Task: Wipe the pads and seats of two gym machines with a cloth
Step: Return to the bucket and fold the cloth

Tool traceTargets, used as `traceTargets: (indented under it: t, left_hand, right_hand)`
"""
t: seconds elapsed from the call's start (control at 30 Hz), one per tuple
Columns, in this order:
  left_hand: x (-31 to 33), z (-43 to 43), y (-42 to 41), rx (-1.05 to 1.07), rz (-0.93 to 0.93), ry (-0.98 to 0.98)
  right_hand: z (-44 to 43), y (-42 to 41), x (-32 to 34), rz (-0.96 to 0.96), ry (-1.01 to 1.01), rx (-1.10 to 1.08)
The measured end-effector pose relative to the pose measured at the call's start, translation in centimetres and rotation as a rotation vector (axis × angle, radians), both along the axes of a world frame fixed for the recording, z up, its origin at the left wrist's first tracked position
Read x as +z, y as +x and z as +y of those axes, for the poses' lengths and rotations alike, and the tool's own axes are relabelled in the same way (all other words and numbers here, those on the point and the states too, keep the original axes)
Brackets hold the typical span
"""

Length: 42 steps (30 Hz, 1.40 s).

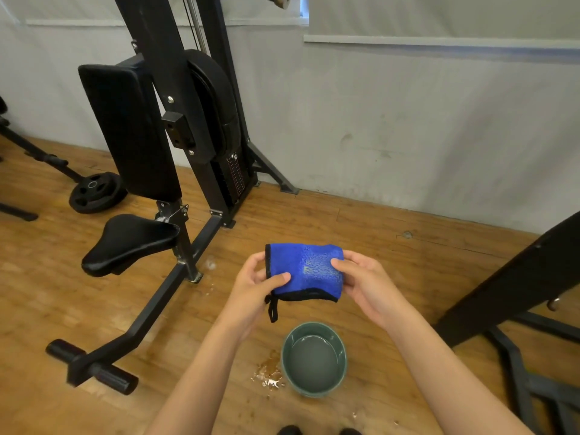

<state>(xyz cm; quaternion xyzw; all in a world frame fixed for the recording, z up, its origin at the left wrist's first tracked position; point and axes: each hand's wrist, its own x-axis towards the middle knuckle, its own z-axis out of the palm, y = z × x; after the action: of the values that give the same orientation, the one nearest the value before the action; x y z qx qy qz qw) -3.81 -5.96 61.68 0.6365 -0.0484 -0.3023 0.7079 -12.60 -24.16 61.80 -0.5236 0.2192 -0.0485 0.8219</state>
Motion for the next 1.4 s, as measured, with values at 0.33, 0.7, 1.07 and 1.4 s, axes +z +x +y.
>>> traceTargets:
  t: [0.33, 0.7, 1.07, 1.4]
  left_hand:
    - [-6.7, -0.6, 2.4, 0.055, 0.082, 0.004]
    - [-23.3, 1.2, 4.2, 0.081, 0.023, 0.198]
    - [-47.0, 3.1, 4.3, 0.054, 0.255, 0.394]
    - [-61.2, 4.2, 4.2, 0.154, 0.357, 0.423]
  right_hand:
    - [0.9, 2.5, -5.9, 0.06, 0.031, 0.208]
    - [2.2, 5.1, -23.9, 0.261, -0.029, 0.165]
    - [5.2, 4.6, -48.3, 0.511, 0.05, 0.101]
    - [7.3, 5.7, -62.5, 0.654, 0.183, -0.009]
